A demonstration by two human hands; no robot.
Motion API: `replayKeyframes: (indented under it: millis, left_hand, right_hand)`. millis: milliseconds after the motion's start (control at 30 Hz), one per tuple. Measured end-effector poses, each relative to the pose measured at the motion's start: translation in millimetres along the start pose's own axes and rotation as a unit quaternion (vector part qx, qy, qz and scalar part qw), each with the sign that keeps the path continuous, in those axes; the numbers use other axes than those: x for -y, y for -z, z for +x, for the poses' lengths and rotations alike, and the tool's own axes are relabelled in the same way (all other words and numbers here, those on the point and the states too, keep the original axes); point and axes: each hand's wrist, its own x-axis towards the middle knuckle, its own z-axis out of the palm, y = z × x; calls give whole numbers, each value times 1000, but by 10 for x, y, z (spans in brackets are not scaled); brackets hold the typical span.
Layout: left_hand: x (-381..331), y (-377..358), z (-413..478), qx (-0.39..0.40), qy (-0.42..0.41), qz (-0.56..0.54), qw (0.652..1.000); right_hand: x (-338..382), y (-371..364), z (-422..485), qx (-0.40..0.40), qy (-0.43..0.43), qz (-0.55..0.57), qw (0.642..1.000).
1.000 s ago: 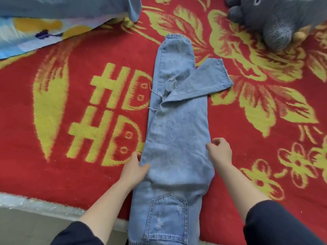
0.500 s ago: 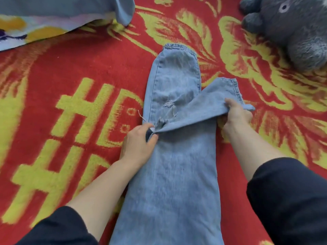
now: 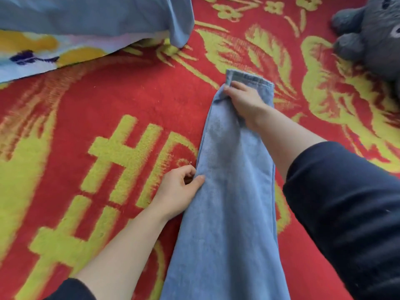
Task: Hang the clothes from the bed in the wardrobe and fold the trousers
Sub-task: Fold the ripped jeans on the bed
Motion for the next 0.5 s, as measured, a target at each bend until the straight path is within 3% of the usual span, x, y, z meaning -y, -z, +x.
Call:
replayKeyframes:
  millis: [100, 233, 300, 500]
  left_hand:
    - [65, 8, 27, -11, -2, -8, 1000]
    - [122, -6, 38, -27, 6, -3, 1000]
    - [115, -22, 52, -38, 6, 6, 999]
    - [82, -33, 26, -13, 36, -44, 998]
  right_hand:
    - [-206, -59, -2, 18, 59, -146, 987]
    - [-306, 6, 68, 12, 94, -421, 902]
    - [-357, 21, 82, 28, 94, -464, 881]
    - [-998, 124, -602, 8, 147, -484, 862]
